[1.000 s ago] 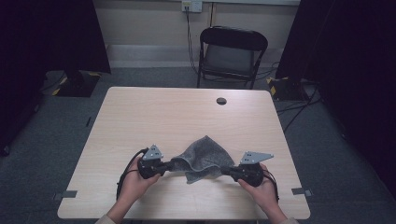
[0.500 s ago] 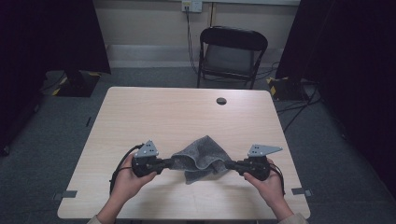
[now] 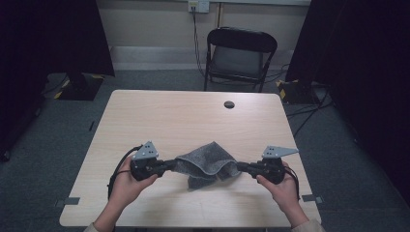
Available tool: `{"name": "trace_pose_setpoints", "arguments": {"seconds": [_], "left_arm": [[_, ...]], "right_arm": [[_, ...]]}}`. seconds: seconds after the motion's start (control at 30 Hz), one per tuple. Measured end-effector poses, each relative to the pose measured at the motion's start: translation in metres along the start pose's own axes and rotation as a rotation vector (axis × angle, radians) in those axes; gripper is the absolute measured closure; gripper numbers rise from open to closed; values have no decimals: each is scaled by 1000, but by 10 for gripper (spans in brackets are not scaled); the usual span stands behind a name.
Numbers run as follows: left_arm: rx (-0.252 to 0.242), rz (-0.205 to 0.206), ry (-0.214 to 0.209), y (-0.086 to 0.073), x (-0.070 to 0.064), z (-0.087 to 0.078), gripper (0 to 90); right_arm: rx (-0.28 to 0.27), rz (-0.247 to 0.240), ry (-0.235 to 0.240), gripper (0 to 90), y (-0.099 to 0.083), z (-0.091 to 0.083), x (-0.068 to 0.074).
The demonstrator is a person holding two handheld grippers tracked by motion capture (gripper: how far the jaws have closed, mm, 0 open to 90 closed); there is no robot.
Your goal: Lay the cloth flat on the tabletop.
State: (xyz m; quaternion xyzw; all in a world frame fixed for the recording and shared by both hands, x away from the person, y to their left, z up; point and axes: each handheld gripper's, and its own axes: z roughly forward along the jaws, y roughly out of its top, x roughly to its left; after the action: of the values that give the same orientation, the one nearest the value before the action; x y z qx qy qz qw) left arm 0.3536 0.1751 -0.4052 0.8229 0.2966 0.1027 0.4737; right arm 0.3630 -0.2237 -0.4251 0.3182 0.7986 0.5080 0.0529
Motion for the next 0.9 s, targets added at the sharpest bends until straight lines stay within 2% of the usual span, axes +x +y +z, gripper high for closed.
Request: {"name": "trace_pose_setpoints", "arguments": {"seconds": [0.23, 0.33, 0.5, 0.53, 0.8, 0.9], "left_arm": [[8, -5, 28, 18, 19, 12, 880], [-5, -17, 33, 24, 26, 16, 879], [4, -22, 40, 27, 33, 21, 878], [4, -33, 34, 28, 36, 25, 878], [15, -24, 46, 36, 44, 34, 878], [34, -41, 48, 40, 52, 41, 876]], "right_arm": [[17, 17, -28, 900, 15, 2, -17], [27, 18, -40, 900, 21, 3, -23], [39, 33, -54, 900, 26, 3, -30], [38, 35, -61, 900, 27, 2, -33], [31, 59, -81, 900, 35, 1, -46], [49, 66, -89, 899, 36, 4, -52]]}}
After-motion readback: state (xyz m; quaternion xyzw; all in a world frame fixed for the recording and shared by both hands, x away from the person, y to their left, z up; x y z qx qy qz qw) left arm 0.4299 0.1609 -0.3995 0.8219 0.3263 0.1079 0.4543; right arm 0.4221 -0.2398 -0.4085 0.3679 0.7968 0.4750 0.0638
